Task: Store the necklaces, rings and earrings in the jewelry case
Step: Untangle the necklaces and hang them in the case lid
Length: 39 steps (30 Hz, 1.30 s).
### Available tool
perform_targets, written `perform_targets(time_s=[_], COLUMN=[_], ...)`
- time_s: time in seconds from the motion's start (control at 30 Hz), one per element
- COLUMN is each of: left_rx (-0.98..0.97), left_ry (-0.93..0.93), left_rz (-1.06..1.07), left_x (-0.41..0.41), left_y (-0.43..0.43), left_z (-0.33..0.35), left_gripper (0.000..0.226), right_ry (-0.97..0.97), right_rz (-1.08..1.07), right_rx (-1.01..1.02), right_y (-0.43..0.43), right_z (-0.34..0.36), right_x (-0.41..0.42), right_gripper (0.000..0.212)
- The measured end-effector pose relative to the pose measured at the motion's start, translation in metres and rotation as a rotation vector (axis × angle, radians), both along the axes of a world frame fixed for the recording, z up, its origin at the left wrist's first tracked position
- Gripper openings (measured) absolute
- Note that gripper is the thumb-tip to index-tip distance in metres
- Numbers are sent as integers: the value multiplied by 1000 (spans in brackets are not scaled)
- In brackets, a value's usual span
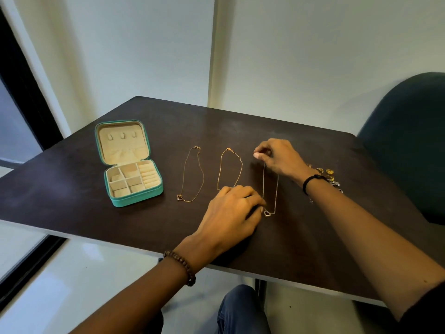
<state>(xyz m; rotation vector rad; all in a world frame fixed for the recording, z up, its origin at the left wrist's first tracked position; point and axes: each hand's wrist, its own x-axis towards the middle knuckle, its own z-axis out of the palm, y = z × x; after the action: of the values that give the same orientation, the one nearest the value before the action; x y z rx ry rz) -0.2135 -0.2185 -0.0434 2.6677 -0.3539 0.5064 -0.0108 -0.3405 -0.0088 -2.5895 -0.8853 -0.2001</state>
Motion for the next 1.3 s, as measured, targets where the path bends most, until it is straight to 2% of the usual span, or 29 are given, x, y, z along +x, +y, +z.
perform_targets(time_s=[0.13, 0.23, 0.37, 0.6, 0.67, 0.73, 0.83, 1.03, 1.17, 1.3], left_rx=[7, 46, 83, 70, 65, 51, 31, -81, -230, -391], left_ry=[-15, 2, 67, 34, 30, 21, 13, -39, -124, -209], left_rz=[130, 232, 260, 261, 255, 249, 246, 185, 218, 298], left_x=[-1, 2, 5, 8, 8, 8, 9, 8, 2, -4], left_y=[21, 32, 36, 36, 36, 37, 38, 41, 44, 44], left_z=[5, 5, 2, -2, -3, -4, -5, -7, -4, 2], left_gripper=[32, 40, 46, 42, 41, 40, 39, 35, 36, 45], right_ry=[38, 56, 81, 109, 85, 35, 28, 242, 574, 774], right_rz=[54, 15, -108, -249, -231, -170, -96, 40, 95, 197], right_rx=[15, 17, 56, 160, 32, -204, -274, 96, 430, 587], right_y=[32, 55, 78, 93, 95, 97, 100, 78, 67, 56], right_z=[2, -3, -9, -7, -7, -5, -1, 18, 45, 76], right_x=[-8, -8, -4, 0, -1, -7, -17, -34, -47, -65], right_gripper=[18, 22, 23, 12, 19, 25, 30, 17, 18, 21])
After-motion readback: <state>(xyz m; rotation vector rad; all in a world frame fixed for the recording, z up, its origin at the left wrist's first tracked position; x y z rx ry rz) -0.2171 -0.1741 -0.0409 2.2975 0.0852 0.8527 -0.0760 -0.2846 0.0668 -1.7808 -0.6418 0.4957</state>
